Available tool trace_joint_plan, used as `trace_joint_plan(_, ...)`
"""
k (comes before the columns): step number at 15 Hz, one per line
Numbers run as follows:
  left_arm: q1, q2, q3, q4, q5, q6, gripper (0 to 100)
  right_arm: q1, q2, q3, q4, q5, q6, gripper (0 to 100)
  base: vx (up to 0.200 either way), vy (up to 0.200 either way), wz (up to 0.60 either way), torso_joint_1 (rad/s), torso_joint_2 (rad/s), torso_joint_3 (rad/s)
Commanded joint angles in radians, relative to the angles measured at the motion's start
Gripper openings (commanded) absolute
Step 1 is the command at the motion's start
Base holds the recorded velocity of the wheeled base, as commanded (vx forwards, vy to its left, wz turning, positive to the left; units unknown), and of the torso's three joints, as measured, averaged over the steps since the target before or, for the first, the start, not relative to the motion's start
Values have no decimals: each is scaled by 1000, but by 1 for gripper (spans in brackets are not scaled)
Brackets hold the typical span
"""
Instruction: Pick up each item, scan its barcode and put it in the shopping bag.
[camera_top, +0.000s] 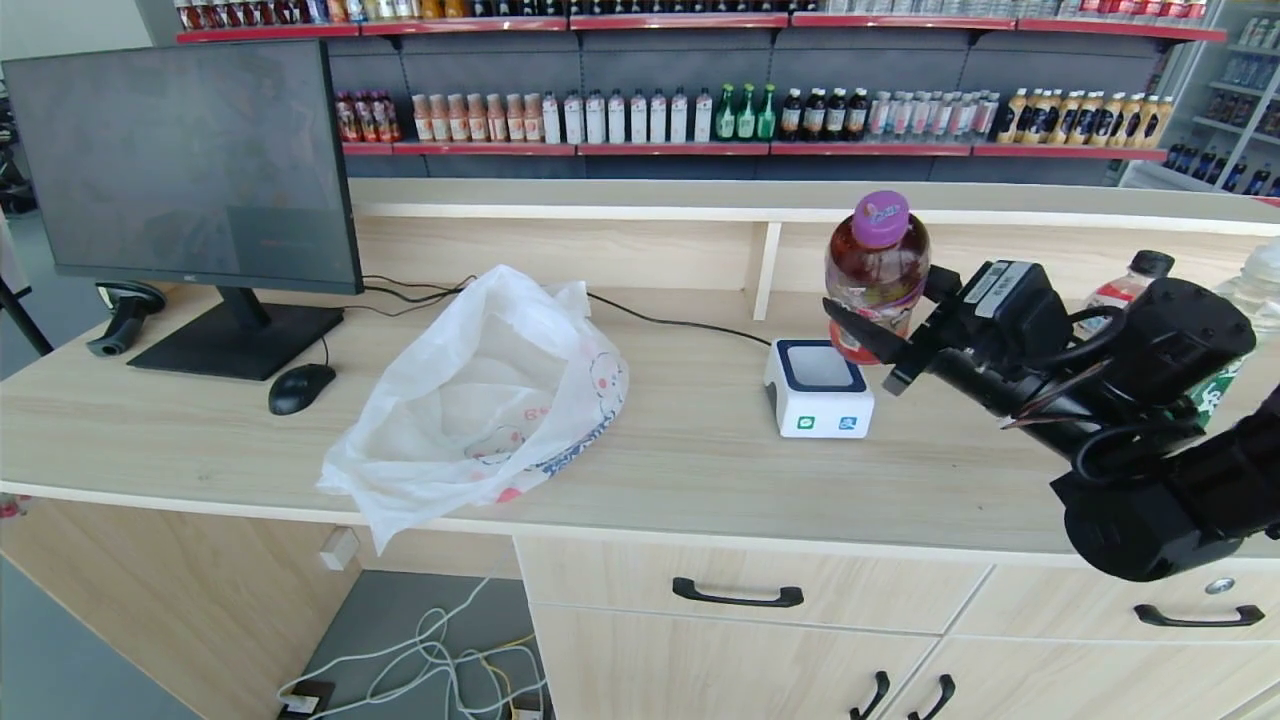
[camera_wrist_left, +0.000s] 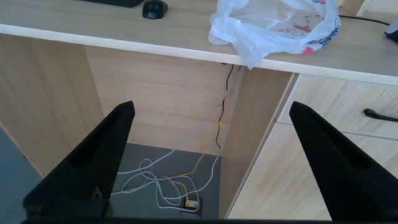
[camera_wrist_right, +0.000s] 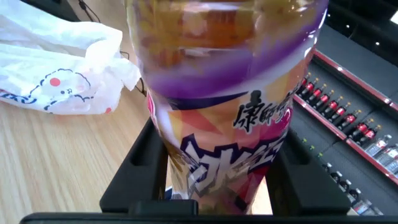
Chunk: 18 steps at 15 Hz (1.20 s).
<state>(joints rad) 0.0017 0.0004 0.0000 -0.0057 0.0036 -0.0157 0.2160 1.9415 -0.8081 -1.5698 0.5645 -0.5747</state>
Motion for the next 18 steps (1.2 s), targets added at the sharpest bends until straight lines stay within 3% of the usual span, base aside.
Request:
trace_joint_plan(1, 0, 0, 0, 0, 1, -1, 100, 6, -108, 72, -1, -12, 38, 0, 0, 0, 0, 0, 0, 0)
trace_joint_plan(5, 0, 1, 0, 0, -1, 2, 100, 43, -171, 106, -1, -169, 245, 0, 0, 0, 0, 0, 0, 0)
trace_joint_plan(8, 0, 1, 0, 0, -1, 2, 100, 52, -223, 218, -1, -190, 380, 0, 0, 0, 0, 0, 0, 0)
trace_joint_plan(12, 0, 1, 0, 0, -1, 2, 100, 56, -263, 311, -1, -301, 477, 0, 0, 0, 0, 0, 0, 0)
trace_joint_plan(18, 0, 1, 0, 0, 1, 2, 100, 54, -288, 343, -1, -302, 489, 0, 0, 0, 0, 0, 0, 0)
